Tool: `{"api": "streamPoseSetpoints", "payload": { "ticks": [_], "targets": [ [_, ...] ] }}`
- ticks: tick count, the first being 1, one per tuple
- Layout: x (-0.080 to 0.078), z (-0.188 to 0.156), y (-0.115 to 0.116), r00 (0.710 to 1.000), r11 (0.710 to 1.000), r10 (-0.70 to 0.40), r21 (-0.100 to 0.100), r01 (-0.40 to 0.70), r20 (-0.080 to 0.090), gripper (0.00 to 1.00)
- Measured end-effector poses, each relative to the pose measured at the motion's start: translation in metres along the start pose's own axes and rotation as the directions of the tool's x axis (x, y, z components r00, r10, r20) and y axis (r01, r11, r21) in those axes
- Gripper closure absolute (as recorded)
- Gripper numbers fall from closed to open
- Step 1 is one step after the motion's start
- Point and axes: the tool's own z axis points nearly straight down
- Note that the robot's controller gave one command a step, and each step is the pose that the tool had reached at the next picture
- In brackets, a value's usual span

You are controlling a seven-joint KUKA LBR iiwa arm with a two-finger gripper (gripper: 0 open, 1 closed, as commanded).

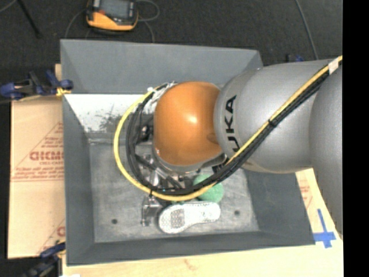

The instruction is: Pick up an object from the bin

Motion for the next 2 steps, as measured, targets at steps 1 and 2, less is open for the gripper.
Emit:
{"api": "streamPoseSetpoints", "payload": {
  "ticks": [1, 2],
  "targets": [
    [-0.002, -0.004, -0.001, 1.0, 1.0, 0.003, -0.002, -0.003, 0.007, 0.0],
    [-0.01, 0.023, -0.012, 0.996, 0.996, -0.094, -0.001, 0.094, 0.013, 0.0]
  ]
}}
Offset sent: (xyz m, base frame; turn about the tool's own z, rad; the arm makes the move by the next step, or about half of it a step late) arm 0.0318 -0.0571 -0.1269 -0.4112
